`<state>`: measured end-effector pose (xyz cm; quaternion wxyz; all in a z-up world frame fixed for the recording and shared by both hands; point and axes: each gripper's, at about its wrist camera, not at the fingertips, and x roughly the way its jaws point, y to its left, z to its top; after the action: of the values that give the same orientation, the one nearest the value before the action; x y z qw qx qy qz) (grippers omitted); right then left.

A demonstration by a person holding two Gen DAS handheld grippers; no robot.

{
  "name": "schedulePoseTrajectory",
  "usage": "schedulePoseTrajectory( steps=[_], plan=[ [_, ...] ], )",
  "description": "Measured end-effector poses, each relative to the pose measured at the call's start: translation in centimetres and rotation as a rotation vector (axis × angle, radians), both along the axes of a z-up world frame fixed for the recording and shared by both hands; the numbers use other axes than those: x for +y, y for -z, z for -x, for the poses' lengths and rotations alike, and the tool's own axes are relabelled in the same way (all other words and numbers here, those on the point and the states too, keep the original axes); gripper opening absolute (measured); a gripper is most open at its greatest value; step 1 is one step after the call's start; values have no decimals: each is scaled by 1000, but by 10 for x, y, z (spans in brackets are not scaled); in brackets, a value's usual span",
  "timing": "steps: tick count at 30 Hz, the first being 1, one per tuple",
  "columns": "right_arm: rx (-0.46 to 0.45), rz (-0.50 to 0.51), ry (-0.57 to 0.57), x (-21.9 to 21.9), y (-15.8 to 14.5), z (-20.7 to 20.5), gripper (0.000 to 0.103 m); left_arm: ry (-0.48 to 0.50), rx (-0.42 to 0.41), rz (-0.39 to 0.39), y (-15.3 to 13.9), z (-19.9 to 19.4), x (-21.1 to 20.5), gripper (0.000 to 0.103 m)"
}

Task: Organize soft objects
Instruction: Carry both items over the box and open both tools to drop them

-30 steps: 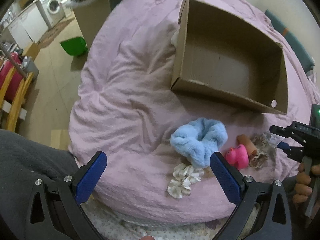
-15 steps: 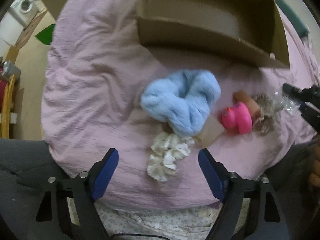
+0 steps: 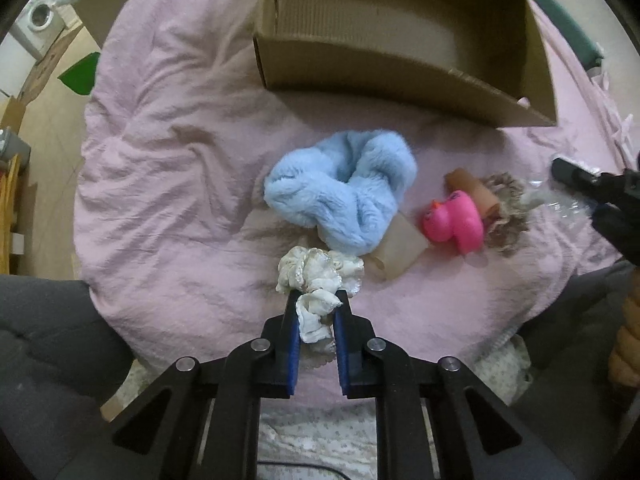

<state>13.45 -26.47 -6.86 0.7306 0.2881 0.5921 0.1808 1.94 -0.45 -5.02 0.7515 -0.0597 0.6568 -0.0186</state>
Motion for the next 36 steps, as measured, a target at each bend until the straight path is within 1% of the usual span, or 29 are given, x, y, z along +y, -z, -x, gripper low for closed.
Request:
schedulePoseTrajectory(
  steps=[3,5,6,8,9,12,15,20,23,27,30,32,34,36],
  plan=[
    [-27,-20,-9,1,-8,5,15,-3,-48,2,-23,7,3,13],
    [-45,-36,-12,1,-16,7,15,-10,-80,2,-37,4,6,13],
    [-55,-43,-15,1,-20,7,15,-13,-96,4,-45,-2,5,13],
    [-75,-50,-17,-1,-28,8,15,-20,-147,4,-57,-12,11,13],
    [-90,-52,-18,-2,-33,7,15,-23,-181,0,-67,-17,11,13],
    [-143,-52,-19,-3,-51,2,15,-12,-262,-30,-92,-37,11,13],
    [-191,-50,-20,-2,-66,-7,15,-1,-309,-44,-102,-57,7,13],
    [-286,-35,-21,-2,-84,-27,15,-9,-345,-49,-106,-89,7,13],
    [-305,-19,-17,2,-85,-42,15,1,-360,-60,-103,-107,5,13],
    [-301,-3,-18,5,-76,-56,15,16,-369,-66,-95,-126,0,13],
    [-293,22,-32,9,-66,-61,15,22,-393,-74,-89,-135,-4,13],
    [-287,39,-39,13,-58,-62,15,41,-442,-81,-82,-141,-6,13],
    [-294,89,-50,19,-51,-63,15,51,-487,-95,-74,-144,-5,13],
    [-296,122,-59,25,-46,-63,15,40,-478,-45,-62,-147,2,13]
  ],
)
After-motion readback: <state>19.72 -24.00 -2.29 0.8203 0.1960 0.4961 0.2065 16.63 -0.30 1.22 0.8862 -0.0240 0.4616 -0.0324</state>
